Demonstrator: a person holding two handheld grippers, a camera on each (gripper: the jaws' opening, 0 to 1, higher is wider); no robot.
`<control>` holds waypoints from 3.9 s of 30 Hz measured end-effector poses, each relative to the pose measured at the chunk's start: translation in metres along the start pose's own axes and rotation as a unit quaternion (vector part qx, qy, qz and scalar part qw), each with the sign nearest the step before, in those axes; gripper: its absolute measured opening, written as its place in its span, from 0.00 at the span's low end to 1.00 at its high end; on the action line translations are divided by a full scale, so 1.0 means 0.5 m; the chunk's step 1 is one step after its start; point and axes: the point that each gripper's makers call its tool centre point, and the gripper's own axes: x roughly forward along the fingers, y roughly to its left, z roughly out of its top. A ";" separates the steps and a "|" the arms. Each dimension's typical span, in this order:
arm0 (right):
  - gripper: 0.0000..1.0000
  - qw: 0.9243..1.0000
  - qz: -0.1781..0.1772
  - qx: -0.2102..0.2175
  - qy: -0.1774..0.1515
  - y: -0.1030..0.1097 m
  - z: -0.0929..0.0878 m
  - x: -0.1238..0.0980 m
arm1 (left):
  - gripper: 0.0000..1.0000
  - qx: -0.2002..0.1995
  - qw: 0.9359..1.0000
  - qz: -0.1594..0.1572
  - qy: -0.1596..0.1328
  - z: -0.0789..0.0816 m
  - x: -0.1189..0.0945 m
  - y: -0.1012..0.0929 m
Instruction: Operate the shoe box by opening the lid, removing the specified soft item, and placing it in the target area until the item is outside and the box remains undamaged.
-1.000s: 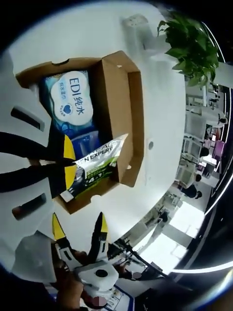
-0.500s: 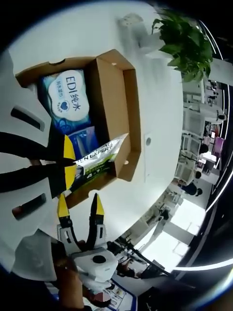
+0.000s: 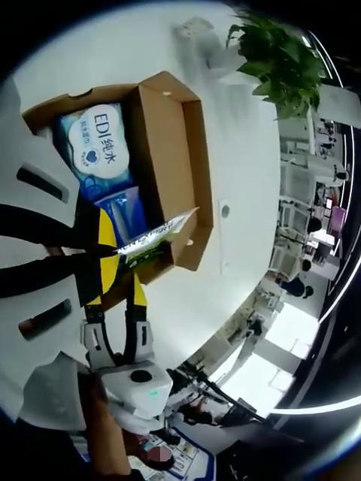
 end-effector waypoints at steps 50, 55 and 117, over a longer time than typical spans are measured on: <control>0.00 0.999 -0.002 -0.031 -0.022 0.009 0.072 -0.045 | 0.00 0.050 0.998 -0.007 -0.027 0.046 -0.062 -0.039; 0.00 0.999 -0.008 -0.033 -0.027 0.000 0.083 -0.058 | 0.00 0.057 0.998 -0.011 -0.033 0.059 -0.067 -0.049; 0.00 0.998 -0.061 0.007 0.029 -0.108 -0.134 -0.151 | 0.00 0.115 0.990 -0.058 0.049 -0.009 0.134 -0.190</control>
